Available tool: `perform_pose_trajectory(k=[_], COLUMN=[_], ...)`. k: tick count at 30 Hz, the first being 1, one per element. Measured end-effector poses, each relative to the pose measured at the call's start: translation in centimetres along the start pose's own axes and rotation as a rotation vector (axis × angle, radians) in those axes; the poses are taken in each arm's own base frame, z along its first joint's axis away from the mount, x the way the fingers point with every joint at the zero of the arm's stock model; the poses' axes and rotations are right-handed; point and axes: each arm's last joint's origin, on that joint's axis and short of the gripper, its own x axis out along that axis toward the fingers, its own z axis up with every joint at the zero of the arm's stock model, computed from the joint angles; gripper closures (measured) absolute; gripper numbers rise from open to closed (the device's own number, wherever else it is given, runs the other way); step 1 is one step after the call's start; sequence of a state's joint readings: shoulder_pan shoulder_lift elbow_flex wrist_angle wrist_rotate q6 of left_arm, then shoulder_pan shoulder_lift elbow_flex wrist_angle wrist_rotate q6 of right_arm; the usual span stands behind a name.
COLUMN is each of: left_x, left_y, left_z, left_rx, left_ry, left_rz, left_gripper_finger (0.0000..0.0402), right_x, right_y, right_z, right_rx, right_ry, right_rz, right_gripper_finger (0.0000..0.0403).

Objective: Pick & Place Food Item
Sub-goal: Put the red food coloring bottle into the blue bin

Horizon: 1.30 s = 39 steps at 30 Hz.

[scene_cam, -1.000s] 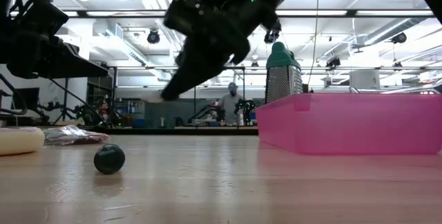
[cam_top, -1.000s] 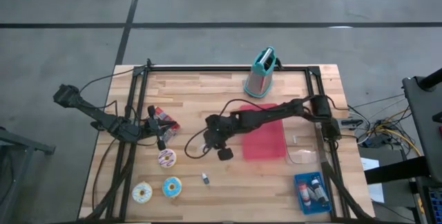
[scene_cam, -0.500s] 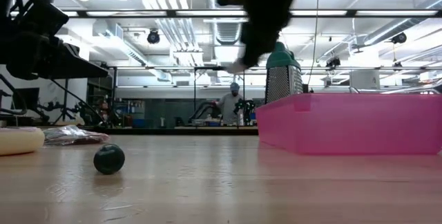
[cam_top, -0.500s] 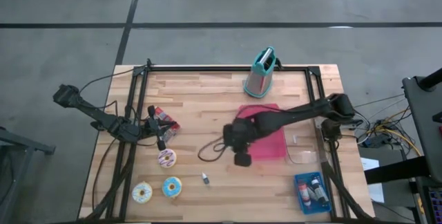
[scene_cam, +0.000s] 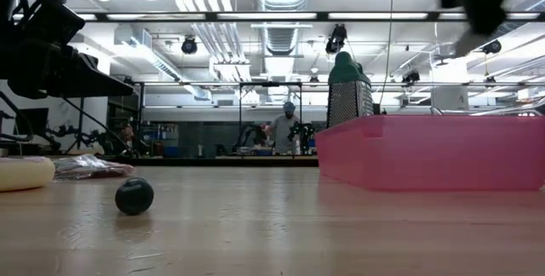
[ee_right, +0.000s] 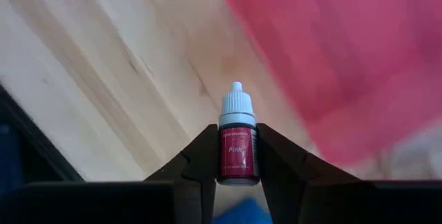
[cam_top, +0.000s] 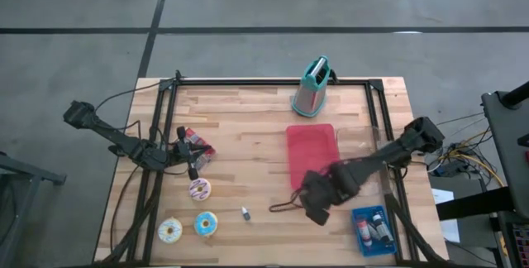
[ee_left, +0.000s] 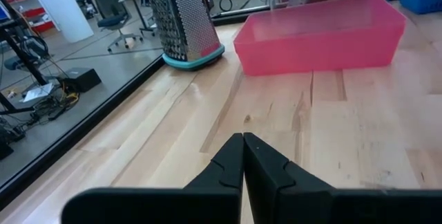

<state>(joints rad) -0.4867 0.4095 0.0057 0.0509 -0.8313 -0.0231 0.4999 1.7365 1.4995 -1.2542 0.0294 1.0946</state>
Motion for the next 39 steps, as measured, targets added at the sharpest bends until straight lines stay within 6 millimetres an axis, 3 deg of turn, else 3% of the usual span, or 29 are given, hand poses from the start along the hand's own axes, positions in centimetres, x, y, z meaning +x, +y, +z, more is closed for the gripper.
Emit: perform_pose_trajectory(k=[5, 16, 23, 31, 39], left_x=[0.0, 0.0, 0.0, 0.0, 0.0], left_y=[0.0, 0.0, 0.0, 0.0, 0.0], left_z=[0.0, 0.0, 0.0, 0.0, 0.0], left_rx=[0.000, 0.001, 0.001, 0.000, 0.000], left_ry=[0.000, 0.001, 0.001, 0.000, 0.000], left_rz=[0.000, 0.001, 0.001, 0.000, 0.000], left_gripper_finger=[0.0390, 0.0390, 0.0390, 0.0390, 0.0390], right_x=[-1.0, -1.5, -1.0, 1.3, 3.6], right_y=[0.2, 1.4, 1.7, 1.4, 1.4], right_z=[-3.8, -12.0, -16.1, -18.3, -18.6], right_rx=[0.213, 0.493, 0.606, 0.600, 0.624], right_ry=[0.033, 0.014, 0.025, 0.034, 0.014], right_rz=[-0.092, -0.163, -0.207, -0.321, -0.391], right_gripper_finger=[0.0313, 0.0322, 0.0317, 0.0325, 0.0315])
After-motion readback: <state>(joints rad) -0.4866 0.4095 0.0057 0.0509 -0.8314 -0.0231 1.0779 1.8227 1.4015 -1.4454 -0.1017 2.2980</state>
